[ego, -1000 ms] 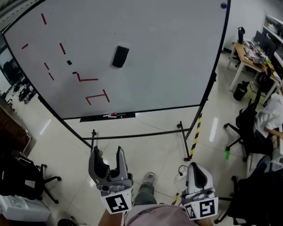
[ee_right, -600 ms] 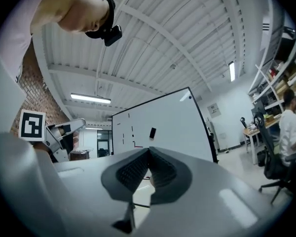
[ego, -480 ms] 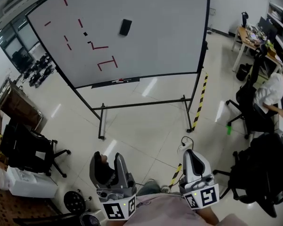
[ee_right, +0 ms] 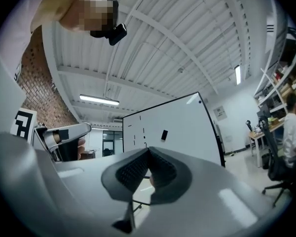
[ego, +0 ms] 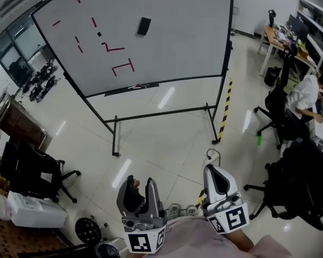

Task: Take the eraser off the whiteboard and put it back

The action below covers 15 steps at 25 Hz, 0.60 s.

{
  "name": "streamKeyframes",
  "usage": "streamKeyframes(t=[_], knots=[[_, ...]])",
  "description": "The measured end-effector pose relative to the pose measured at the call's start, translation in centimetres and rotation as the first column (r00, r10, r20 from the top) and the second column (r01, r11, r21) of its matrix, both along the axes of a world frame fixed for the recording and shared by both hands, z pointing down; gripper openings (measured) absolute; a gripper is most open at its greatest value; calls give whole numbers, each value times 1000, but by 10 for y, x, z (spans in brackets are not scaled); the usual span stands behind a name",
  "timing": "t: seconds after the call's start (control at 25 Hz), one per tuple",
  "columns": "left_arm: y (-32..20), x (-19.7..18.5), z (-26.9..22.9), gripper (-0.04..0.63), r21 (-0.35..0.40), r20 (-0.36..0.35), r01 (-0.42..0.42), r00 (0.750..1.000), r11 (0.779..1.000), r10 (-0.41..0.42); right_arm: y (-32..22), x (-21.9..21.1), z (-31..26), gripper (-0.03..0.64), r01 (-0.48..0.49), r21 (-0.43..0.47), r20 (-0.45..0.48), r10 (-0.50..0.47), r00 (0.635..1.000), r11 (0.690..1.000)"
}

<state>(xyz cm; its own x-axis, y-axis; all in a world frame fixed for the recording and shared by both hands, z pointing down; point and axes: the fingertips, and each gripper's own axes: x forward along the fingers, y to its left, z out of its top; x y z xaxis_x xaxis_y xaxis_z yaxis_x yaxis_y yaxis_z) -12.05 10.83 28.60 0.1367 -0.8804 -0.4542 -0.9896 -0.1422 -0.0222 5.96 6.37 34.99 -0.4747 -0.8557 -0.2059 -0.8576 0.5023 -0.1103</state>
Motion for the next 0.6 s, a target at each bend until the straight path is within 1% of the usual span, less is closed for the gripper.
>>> streamKeyframes(t=[0.08, 0.2, 0.4, 0.44, 0.6], knots=[[3, -9, 6, 184, -12, -17, 10, 1000, 1000, -10, 4, -8, 3, 0, 15, -13, -9, -16, 1000, 1000], [3, -17, 13, 183, -33, -34, 22, 999, 999, -23, 7, -13, -1, 0, 16, 5, -28, -16, 999, 1000], [4, -20, 14, 183, -29, -52, 39, 998, 999, -40, 9, -13, -2, 0, 18, 8, -31, -18, 999, 1000], [5, -21, 14, 171, -27, -55, 41, 998, 999, -43, 9, -13, -3, 0, 19, 9, -29, -18, 999, 1000], [4, -21, 16, 166, -33, -51, 39, 998, 999, -41, 8, -17, -2, 0, 29, 7, -23, -29, 999, 1000]])
